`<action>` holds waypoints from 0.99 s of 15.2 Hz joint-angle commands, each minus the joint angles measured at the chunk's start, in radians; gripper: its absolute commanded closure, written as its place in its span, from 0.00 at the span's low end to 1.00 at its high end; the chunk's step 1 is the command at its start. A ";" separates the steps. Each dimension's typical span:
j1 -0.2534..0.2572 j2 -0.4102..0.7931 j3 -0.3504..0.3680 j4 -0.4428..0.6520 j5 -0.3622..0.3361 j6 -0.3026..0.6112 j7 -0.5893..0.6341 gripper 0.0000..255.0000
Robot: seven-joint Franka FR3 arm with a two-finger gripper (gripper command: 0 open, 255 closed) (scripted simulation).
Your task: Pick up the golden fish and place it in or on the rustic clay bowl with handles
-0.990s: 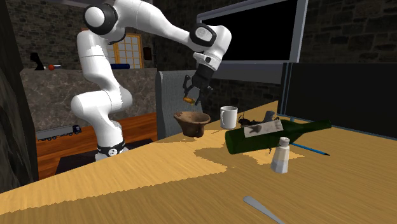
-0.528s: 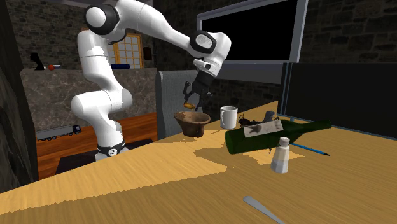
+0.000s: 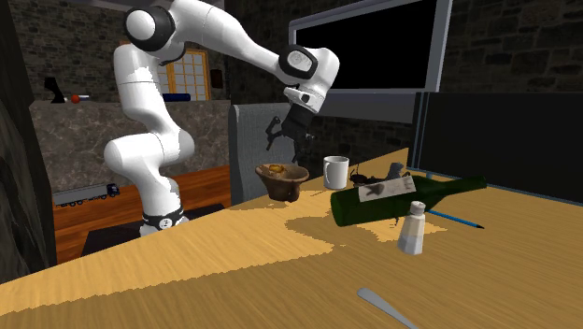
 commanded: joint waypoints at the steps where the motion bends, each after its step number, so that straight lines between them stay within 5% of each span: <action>1: 0.000 0.000 0.000 0.000 0.000 0.000 0.000 0.00; 3: 0.000 0.000 0.000 0.000 0.000 0.000 0.000 0.00; 7: 0.004 0.073 0.022 0.177 -0.028 -0.124 0.034 0.00; 15: 0.004 0.073 0.022 0.177 -0.028 -0.124 0.035 0.00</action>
